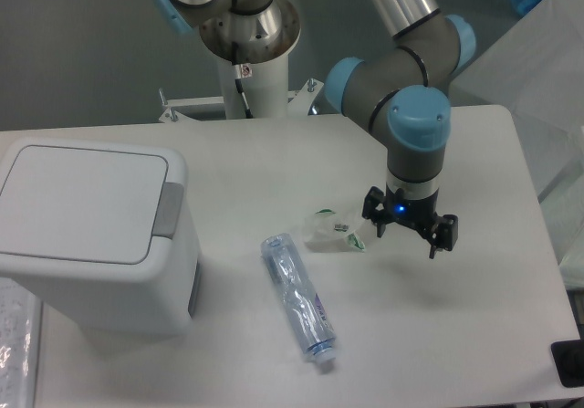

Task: Open the trash can
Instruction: 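Move the open gripper toward the white trash can's lid edge, then lower the gripper finger onto the lid's front edge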

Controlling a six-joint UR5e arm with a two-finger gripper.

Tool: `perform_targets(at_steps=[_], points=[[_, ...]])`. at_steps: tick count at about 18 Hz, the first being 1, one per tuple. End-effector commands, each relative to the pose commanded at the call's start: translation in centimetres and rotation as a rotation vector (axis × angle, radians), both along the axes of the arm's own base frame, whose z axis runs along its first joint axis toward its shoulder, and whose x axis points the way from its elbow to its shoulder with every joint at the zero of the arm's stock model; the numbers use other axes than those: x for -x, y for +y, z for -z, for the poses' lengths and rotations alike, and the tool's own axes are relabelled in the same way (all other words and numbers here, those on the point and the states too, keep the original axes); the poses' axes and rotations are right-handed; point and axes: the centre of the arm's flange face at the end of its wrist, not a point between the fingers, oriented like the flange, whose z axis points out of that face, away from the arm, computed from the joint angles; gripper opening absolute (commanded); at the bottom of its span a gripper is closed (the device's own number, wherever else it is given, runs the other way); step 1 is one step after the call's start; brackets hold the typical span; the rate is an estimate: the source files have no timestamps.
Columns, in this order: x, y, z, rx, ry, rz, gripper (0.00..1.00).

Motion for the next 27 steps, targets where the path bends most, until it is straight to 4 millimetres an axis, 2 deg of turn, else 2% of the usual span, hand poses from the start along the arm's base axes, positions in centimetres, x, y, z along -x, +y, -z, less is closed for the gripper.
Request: perform_targets(at_steps=[3,4,6,10,14,18,24,27], points=[[-2.0,2.0,-0.2,-0.049,-0.036,-0.103,1.00],[-3.0,3.4,-1.7,-0.091,-0.035,-0.125,1.00],[-4.0,4.8,-4.2,-0.155,-0.045,-0.123,1.00],[-5.1,6.0,-8.6,-0.296,-0.088,-0.223,1.00],[-6.6,8.2,-11.9,-0.397,-0.131,-0.284,1.00],[-9.8,10.0,-14.4,-0.460,-0.216,-0.298,1.00],[-12.8,9.7,-16.7,-0.508,-0.298,-0.316,1.00],[-15.3,7.7,-18.3,-0.516,-0.314,-0.311,1.00]])
